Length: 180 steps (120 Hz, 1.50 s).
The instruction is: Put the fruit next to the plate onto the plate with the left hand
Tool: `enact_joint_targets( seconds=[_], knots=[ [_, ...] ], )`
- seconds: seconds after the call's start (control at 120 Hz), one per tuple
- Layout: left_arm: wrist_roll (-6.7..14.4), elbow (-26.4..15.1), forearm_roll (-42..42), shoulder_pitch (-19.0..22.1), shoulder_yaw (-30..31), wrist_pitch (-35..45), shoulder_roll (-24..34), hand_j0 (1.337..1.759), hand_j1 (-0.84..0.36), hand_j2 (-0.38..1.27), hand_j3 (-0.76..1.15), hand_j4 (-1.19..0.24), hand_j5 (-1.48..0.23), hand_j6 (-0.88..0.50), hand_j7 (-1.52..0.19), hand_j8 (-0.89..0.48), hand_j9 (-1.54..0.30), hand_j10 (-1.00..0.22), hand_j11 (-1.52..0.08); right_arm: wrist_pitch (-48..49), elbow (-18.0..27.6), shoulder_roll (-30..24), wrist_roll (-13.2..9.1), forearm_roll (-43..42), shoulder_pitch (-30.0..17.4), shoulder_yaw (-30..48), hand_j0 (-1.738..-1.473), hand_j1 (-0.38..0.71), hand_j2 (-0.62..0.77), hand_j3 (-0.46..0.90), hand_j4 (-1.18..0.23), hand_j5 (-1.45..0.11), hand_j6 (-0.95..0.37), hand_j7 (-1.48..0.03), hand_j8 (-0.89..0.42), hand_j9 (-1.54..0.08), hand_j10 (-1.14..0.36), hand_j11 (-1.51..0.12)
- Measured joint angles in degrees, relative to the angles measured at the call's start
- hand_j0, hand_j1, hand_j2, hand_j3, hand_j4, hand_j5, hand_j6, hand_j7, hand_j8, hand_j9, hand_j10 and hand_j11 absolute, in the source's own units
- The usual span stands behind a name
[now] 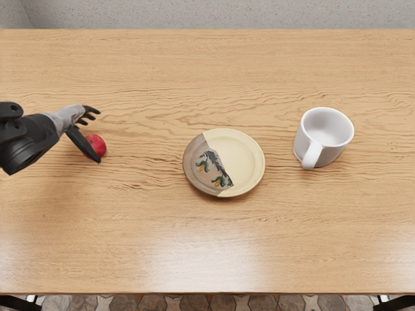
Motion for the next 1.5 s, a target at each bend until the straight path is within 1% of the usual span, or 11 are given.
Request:
enact_joint_targets(
  seconds=[0.108,0.242,0.417,0.475,0.6,0.892,0.95,0.983,1.275,1.417,1.5],
  knots=[
    [0.0,-0.1,1.3,0.0,0.0,1.2,-0.1,1.658,0.05,0.05,0.0,-0.25,-0.32,-0.25,-0.32,-0.25,-0.32,-0.25,-0.32,0.0,0.0,0.0,0.0,0.0,0.0,0.0,-1.658,-0.32,0.0,0.0,-0.02,-0.03,-0.02,-0.03,-0.02,-0.03,-0.02,-0.03],
    [0.0,-0.7,2.4,0.0,0.1,2.0,-0.2,1.658,0.0,0.06,0.0,-0.3,-0.38,-0.3,-0.38,-0.3,-0.38,-0.3,-0.38,0.0,0.0,0.0,0.0,0.0,0.0,0.0,-1.658,-0.32,0.0,0.0,-0.02,-0.03,-0.02,-0.03,-0.02,-0.03,-0.02,-0.03],
    [0.0,-3.6,2.8,0.1,0.1,2.3,0.4,1.658,-0.04,0.07,0.0,-0.33,-0.43,-0.33,-0.43,-0.33,-0.43,-0.33,-0.43,0.0,0.0,0.0,0.0,0.0,0.0,0.0,-1.658,-0.32,0.0,0.0,-0.02,-0.03,-0.02,-0.03,-0.02,-0.03,-0.02,-0.03],
    [0.0,-4.1,2.9,1.0,0.2,2.3,0.7,1.658,-0.05,0.07,0.0,-0.34,-0.44,-0.34,-0.44,-0.34,-0.44,-0.34,-0.44,0.0,0.0,0.0,0.0,0.0,0.0,0.0,-1.658,-0.32,0.0,0.0,-0.02,-0.03,-0.02,-0.03,-0.02,-0.03,-0.02,-0.03],
    [0.0,-4.5,2.9,1.1,0.4,2.4,0.8,1.658,-0.07,0.07,0.0,-0.35,-0.46,-0.35,-0.46,-0.35,-0.46,-0.35,-0.46,0.0,0.0,0.0,0.0,0.0,0.0,0.0,-1.658,-0.32,0.0,0.0,-0.02,-0.03,-0.02,-0.03,-0.02,-0.03,-0.02,-0.03],
    [0.2,-4.7,3.9,1.1,0.5,2.3,1.0,1.658,-0.24,0.12,0.0,-0.5,-0.65,-0.5,-0.65,-0.47,-0.65,-0.5,-0.65,0.0,0.0,0.0,0.0,0.0,0.0,0.0,-1.658,-0.32,0.0,0.0,-0.02,-0.03,-0.02,-0.03,-0.02,-0.03,-0.02,-0.03],
    [0.2,-4.7,4.1,1.1,0.5,2.3,1.3,1.658,-0.26,0.15,0.0,-0.52,-0.68,-0.52,-0.68,-0.44,-0.68,-0.52,-0.68,0.0,0.0,0.0,0.0,0.0,0.0,0.0,-1.658,-0.32,0.0,0.0,-0.02,-0.03,-0.02,-0.03,-0.02,-0.03,-0.02,-0.03],
    [0.3,-4.7,4.1,1.1,0.5,2.3,1.3,1.658,-0.27,0.16,0.0,-0.53,-0.7,-0.51,-0.7,-0.43,-0.7,-0.54,-0.7,0.0,0.0,0.0,0.0,0.0,0.0,0.0,-1.658,-0.32,0.0,0.0,-0.02,-0.03,-0.02,-0.03,-0.02,-0.03,-0.02,-0.03],
    [0.3,-5.1,4.2,1.0,0.4,2.2,1.7,1.655,-0.31,0.19,0.0,-0.59,-0.82,-0.43,-0.81,-0.35,-0.8,-0.47,-0.8,0.0,0.0,0.0,0.0,0.0,0.0,0.0,-1.658,-0.32,0.0,0.0,-0.02,-0.03,-0.02,-0.03,-0.02,-0.03,-0.02,-0.03],
    [0.3,-5.5,4.2,-0.4,0.0,2.2,1.6,1.654,-0.32,0.2,0.0,-0.6,-0.84,-0.42,-0.84,-0.34,-0.82,-0.46,-0.82,0.0,0.0,0.0,0.0,0.0,0.0,0.0,-1.658,-0.32,0.0,0.0,-0.02,-0.03,-0.02,-0.03,-0.02,-0.03,-0.02,-0.03],
    [0.3,-5.6,4.1,-2.5,-0.2,2.1,1.0,1.654,-0.3,0.19,0.0,-0.6,-0.86,-0.42,-0.85,-0.34,-0.83,-0.47,-0.82,0.0,0.0,0.0,0.0,0.0,0.0,0.0,-1.658,-0.32,0.0,0.0,-0.02,-0.03,-0.02,-0.03,-0.02,-0.03,-0.02,-0.03]
  ],
)
